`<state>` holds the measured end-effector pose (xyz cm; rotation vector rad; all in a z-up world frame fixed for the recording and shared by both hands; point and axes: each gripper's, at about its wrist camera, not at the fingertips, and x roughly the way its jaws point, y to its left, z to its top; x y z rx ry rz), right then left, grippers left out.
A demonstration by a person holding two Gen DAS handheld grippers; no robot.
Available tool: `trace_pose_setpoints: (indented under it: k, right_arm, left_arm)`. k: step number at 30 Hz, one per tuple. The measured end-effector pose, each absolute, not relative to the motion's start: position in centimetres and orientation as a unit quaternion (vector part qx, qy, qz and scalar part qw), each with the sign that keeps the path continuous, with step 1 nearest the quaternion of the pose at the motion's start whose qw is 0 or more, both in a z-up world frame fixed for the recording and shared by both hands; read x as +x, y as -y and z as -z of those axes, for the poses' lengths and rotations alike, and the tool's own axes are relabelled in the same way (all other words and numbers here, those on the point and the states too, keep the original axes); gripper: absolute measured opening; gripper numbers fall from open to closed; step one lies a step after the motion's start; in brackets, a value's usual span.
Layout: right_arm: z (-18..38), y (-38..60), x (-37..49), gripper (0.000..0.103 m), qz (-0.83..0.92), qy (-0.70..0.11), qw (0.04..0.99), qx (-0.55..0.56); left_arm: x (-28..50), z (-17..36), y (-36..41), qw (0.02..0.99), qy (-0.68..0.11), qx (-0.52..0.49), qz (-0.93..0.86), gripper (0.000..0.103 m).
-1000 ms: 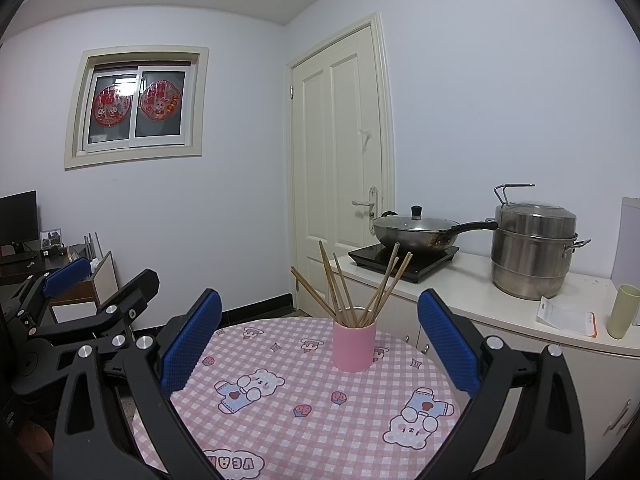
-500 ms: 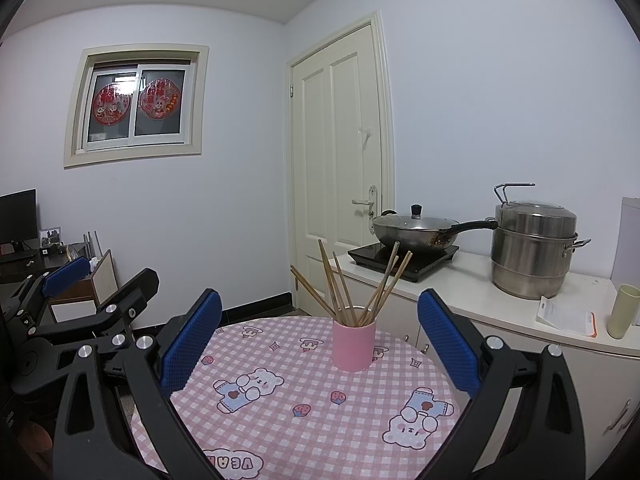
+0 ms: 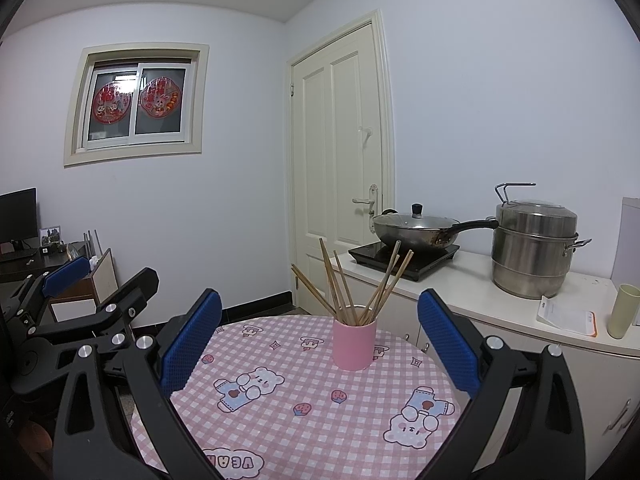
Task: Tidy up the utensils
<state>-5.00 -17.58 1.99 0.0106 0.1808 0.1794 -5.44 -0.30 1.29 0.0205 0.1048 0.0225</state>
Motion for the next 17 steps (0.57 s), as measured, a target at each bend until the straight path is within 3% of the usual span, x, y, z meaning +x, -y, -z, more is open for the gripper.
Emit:
trace_pose_setpoints:
  k: [17]
  right_arm:
    - [-2.09,17.41,-5.11,0.095,-0.089,-0.089,0.992,0.005]
  left_arm:
    - [-5.56,-1.44,0.68,0.999,-0.049,0.014,-0.012,0.097]
